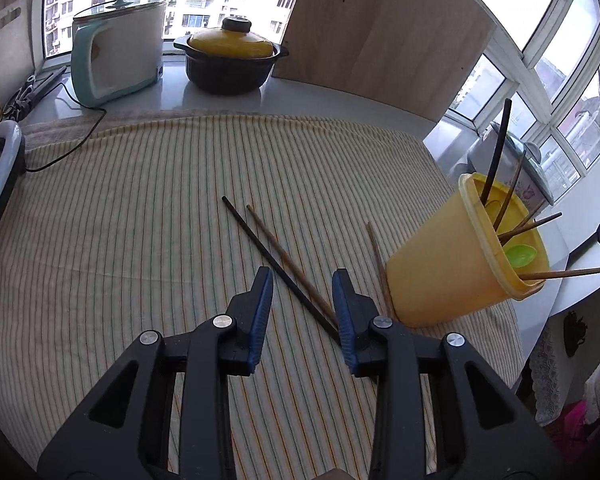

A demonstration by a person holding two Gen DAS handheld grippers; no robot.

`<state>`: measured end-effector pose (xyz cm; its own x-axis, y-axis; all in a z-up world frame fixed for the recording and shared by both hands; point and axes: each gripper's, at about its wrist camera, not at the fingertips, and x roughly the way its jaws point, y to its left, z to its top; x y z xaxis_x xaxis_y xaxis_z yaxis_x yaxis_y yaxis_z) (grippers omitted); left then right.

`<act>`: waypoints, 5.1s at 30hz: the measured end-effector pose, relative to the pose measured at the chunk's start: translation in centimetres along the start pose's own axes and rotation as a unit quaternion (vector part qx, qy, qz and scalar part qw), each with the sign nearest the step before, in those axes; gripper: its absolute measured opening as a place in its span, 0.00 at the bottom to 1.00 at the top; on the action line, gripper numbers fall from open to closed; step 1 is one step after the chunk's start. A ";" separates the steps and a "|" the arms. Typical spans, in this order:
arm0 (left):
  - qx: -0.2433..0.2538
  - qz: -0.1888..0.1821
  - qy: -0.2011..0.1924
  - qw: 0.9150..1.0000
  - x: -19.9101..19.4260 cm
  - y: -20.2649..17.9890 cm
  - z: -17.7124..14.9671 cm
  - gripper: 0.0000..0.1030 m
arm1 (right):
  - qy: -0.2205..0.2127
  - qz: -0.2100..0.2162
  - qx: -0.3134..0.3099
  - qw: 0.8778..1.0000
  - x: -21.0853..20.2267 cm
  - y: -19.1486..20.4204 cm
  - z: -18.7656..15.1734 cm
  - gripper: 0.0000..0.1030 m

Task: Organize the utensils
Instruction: 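Move both tools back over the remaining black and wooden chopsticks on the cloth, then close the left tool on the black chopstick while the right tool grasps a wooden chopstick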

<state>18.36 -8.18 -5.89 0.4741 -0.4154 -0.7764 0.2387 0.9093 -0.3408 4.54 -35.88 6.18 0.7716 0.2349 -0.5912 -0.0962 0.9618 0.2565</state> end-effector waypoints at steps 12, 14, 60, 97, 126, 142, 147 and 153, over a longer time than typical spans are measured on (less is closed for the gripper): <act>-0.066 0.015 0.062 0.996 7.1 -0.2 0.2 0.29 | 0.051 0.007 0.030 0.998 1.0 -1.5 -5.5 0.26; -0.057 0.024 0.065 0.996 7.7 -0.7 0.0 0.29 | 0.059 0.005 0.037 0.998 1.3 -2.1 -5.9 0.26; 0.038 -0.005 0.069 0.997 5.5 3.3 -3.8 0.23 | 0.161 0.029 0.004 0.987 8.1 4.5 -10.3 0.26; 0.011 0.032 0.092 0.995 7.1 3.2 -1.4 0.12 | 0.194 0.039 -0.024 0.980 11.2 8.0 -10.3 0.26; 0.022 0.025 0.103 0.994 7.4 3.0 -2.0 0.12 | 0.202 0.040 -0.024 0.978 11.7 7.7 -10.3 0.26; 0.074 0.083 0.112 0.987 9.0 0.7 -1.4 0.09 | 0.196 0.036 -0.030 0.979 11.4 8.1 -9.9 0.26; 0.056 0.065 0.111 0.990 8.0 2.7 -1.7 0.06 | 0.201 0.035 -0.036 0.978 11.8 8.1 -9.8 0.26; 0.027 0.053 0.107 0.992 6.6 5.1 -2.3 0.05 | 0.216 0.034 -0.067 0.973 13.5 9.7 -9.8 0.26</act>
<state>20.77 -6.24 -14.02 0.3098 -0.2973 -0.9031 0.2454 0.9427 -0.2261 7.86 -22.03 -6.82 0.4263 0.3084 -0.8504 -0.2410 0.9448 0.2219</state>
